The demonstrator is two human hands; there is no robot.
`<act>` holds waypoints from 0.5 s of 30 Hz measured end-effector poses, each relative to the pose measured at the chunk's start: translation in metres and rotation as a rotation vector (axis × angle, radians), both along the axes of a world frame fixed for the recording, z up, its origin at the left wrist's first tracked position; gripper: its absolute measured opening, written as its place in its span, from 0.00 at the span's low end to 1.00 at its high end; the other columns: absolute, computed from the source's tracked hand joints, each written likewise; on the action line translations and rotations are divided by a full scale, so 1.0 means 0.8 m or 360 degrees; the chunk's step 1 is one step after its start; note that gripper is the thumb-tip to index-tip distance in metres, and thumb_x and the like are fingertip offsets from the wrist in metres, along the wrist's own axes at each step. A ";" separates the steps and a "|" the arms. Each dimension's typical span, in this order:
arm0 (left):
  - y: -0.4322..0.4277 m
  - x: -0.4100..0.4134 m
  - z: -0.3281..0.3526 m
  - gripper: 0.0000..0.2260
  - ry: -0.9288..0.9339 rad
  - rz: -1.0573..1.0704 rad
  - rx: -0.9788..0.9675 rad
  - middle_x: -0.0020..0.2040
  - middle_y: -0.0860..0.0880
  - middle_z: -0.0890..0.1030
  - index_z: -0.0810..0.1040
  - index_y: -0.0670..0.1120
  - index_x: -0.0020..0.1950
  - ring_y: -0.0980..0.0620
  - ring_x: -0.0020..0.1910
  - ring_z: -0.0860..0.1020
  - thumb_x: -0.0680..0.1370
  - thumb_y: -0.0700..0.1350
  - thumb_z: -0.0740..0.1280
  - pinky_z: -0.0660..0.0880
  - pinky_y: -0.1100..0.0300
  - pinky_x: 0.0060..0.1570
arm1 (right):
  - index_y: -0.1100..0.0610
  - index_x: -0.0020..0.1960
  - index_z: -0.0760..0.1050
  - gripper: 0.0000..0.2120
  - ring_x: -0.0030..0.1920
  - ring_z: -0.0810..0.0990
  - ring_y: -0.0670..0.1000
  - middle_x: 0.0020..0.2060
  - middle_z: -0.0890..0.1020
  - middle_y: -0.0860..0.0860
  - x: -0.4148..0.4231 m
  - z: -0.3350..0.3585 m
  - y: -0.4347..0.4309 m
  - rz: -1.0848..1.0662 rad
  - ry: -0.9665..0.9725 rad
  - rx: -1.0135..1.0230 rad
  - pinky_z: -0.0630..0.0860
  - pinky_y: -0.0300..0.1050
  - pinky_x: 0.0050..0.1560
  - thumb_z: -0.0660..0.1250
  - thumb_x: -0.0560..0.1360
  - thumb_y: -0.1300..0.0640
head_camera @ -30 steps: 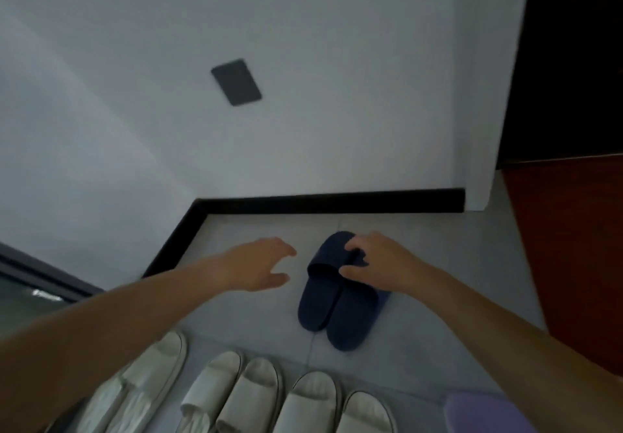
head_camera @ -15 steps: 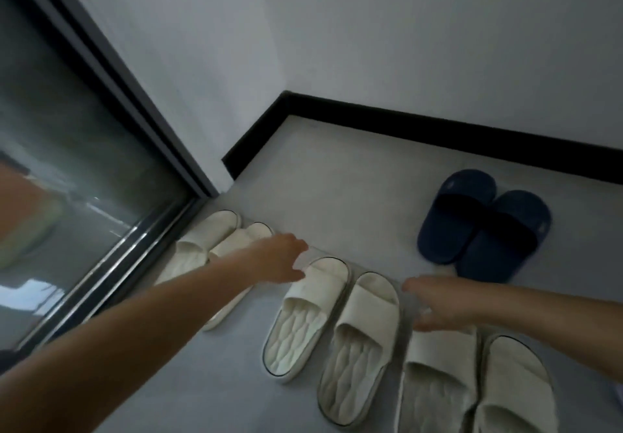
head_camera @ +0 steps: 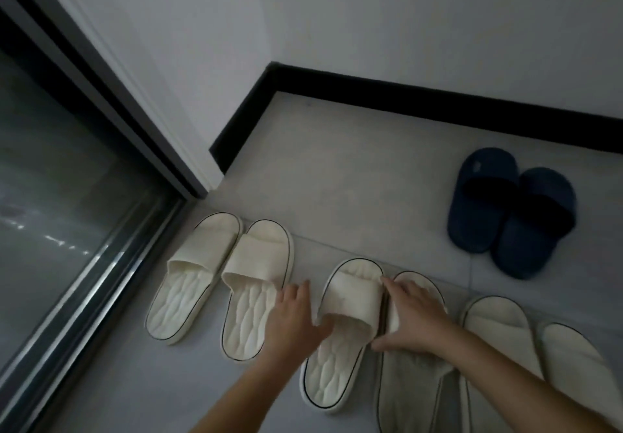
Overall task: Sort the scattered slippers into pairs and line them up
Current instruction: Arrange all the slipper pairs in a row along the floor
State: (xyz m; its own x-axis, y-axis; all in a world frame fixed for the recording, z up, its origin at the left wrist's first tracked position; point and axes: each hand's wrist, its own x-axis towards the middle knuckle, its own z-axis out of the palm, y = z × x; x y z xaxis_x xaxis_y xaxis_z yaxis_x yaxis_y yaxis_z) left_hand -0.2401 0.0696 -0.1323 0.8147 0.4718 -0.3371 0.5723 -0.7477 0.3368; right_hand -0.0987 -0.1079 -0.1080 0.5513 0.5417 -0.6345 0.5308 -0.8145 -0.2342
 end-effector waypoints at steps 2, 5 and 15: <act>-0.021 0.007 -0.004 0.36 -0.0003 -0.0111 -0.0124 0.63 0.50 0.67 0.54 0.50 0.75 0.48 0.63 0.69 0.71 0.61 0.63 0.68 0.57 0.59 | 0.48 0.76 0.39 0.58 0.71 0.59 0.57 0.72 0.57 0.54 0.000 -0.003 -0.023 0.0061 -0.0131 -0.0078 0.60 0.51 0.70 0.69 0.58 0.33; -0.031 0.019 -0.011 0.31 -0.0034 -0.0145 -0.0127 0.60 0.48 0.67 0.51 0.50 0.76 0.45 0.57 0.71 0.76 0.45 0.59 0.70 0.55 0.54 | 0.51 0.76 0.42 0.51 0.68 0.63 0.56 0.69 0.62 0.53 -0.009 -0.011 -0.031 0.0055 -0.0282 -0.0046 0.62 0.50 0.68 0.68 0.65 0.38; 0.040 -0.010 -0.008 0.30 -0.0046 -0.0059 -0.0140 0.67 0.49 0.63 0.54 0.53 0.75 0.47 0.59 0.73 0.75 0.45 0.62 0.73 0.57 0.51 | 0.53 0.76 0.46 0.51 0.67 0.63 0.57 0.67 0.63 0.54 -0.038 -0.025 0.044 0.0000 -0.0321 0.0165 0.60 0.50 0.69 0.66 0.64 0.34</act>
State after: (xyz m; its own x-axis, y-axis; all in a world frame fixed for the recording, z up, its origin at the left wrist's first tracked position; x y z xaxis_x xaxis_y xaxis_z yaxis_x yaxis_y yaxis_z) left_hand -0.2484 0.1015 -0.1384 0.8411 0.4108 -0.3518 0.5339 -0.7349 0.4181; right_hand -0.1291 -0.0726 -0.1283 0.6613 0.5984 -0.4523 0.5756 -0.7915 -0.2056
